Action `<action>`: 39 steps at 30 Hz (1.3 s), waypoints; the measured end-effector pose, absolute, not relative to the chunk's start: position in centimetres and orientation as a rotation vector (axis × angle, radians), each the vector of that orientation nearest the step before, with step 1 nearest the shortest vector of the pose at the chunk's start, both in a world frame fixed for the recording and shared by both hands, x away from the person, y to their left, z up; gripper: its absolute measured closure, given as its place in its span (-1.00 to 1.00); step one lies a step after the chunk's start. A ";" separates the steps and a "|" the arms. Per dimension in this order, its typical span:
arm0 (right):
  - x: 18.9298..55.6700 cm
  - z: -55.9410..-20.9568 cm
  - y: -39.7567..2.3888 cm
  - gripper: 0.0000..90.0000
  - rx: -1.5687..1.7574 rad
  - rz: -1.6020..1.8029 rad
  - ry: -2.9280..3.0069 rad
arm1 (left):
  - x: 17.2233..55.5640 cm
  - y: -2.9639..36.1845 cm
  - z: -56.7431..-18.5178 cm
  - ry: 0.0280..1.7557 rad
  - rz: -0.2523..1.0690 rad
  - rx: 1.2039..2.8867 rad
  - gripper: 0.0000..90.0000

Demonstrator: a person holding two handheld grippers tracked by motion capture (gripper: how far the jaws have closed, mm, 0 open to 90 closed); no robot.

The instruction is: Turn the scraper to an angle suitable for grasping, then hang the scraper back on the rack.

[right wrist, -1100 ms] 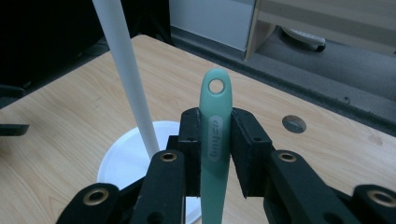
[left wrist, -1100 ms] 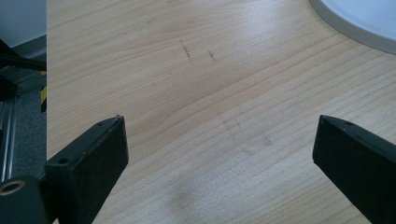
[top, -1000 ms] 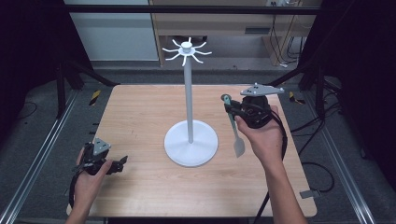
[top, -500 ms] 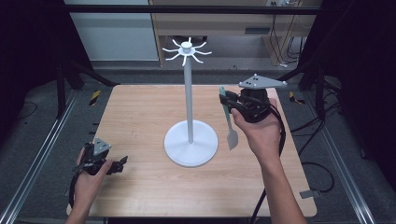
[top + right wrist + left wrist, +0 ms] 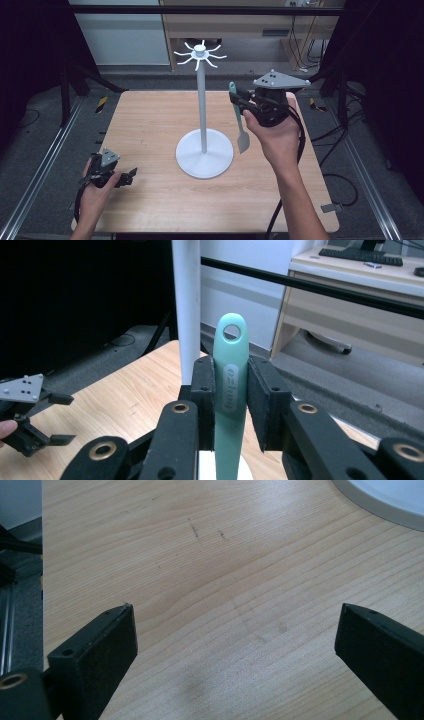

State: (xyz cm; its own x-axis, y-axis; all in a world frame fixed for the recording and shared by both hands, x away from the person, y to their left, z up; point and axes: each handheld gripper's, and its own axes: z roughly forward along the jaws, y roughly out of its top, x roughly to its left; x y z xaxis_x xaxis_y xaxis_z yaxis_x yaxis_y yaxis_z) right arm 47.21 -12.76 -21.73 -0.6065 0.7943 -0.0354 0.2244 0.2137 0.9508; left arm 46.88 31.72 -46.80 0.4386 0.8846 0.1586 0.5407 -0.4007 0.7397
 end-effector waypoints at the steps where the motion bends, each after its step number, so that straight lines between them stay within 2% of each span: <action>1: 47.0 -21.4 -12.6 0.66 0.927 1.401 1.957 | 46.9 31.7 -46.8 1.192 0.736 2.087 -0.93; 17: 45.9 -19.2 -11.9 0.66 0.870 1.445 1.919 | 46.9 31.8 -46.8 1.192 0.733 2.090 -0.93; 39: 45.6 -18.0 -10.9 0.66 0.835 1.471 1.916 | 46.8 31.7 -46.9 1.189 0.728 2.096 -0.93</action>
State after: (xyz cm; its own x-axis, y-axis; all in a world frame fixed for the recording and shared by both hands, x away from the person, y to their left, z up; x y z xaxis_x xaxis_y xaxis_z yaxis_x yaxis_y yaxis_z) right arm 45.58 -10.87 -18.05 -0.6376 0.7672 -0.0700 0.1307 0.1972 0.9716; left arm 46.84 31.73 -46.89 0.4443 0.8814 0.1602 0.5432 -0.4073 0.7342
